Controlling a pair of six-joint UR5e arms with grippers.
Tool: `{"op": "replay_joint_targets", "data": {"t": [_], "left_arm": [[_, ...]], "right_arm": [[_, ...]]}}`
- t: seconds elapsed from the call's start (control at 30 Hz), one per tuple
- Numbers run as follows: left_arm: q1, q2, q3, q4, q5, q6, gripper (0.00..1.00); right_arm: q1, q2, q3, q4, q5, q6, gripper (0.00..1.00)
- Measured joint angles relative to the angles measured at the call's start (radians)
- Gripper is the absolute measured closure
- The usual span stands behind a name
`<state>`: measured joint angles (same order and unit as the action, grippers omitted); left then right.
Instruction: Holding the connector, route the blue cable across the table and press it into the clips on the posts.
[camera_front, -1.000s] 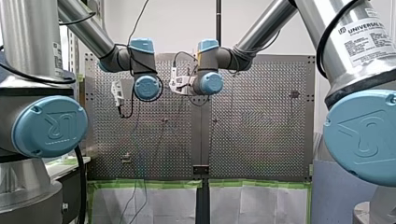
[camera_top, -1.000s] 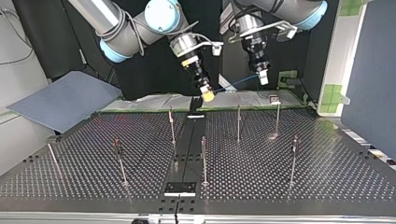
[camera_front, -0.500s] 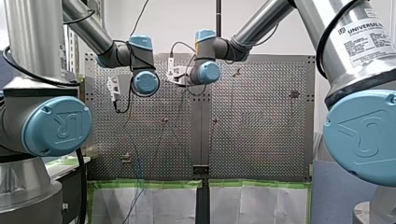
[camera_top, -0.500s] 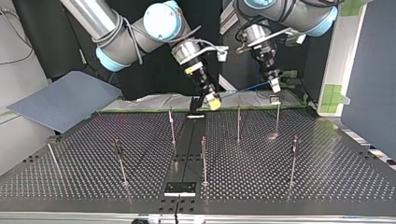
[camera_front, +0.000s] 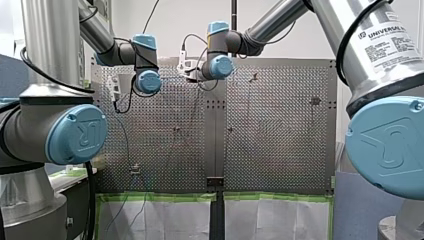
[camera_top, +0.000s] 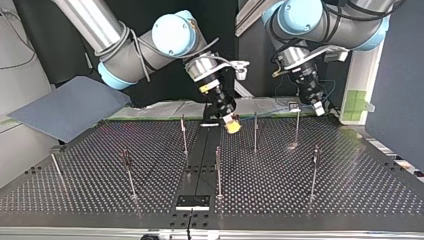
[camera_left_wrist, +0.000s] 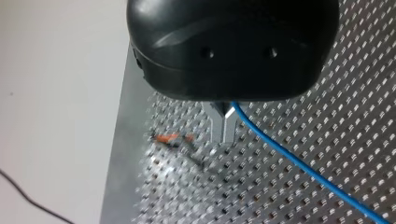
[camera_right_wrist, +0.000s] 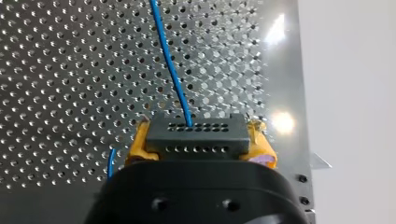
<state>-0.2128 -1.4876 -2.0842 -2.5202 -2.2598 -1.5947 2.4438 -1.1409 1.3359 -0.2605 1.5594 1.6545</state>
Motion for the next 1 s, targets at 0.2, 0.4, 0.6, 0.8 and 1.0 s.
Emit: {"op": "replay_joint_targets", "data": {"t": [0.2, 0.4, 0.6, 0.8, 1.0], "left_arm": [[0.021, -0.001, 0.051, -0.027, 0.008, -0.003, 1.00], [0.041, -0.019, 0.075, -0.032, 0.022, -0.019, 1.00], [0.063, -0.056, 0.099, -0.042, 0.035, -0.034, 1.00], [0.101, -0.063, 0.108, -0.040, 0.061, -0.046, 1.00], [0.157, -0.064, 0.112, -0.035, 0.115, -0.064, 1.00]], "right_arm": [[0.009, 0.041, -0.052, 0.024, -0.012, 0.003, 0.98], [0.015, 0.049, -0.110, 0.029, -0.032, 0.021, 0.98], [0.016, 0.059, -0.171, 0.049, -0.049, 0.056, 0.98], [0.018, 0.093, -0.217, 0.060, -0.051, 0.063, 0.98], [0.019, 0.138, -0.235, 0.062, -0.051, 0.064, 0.98]]}}
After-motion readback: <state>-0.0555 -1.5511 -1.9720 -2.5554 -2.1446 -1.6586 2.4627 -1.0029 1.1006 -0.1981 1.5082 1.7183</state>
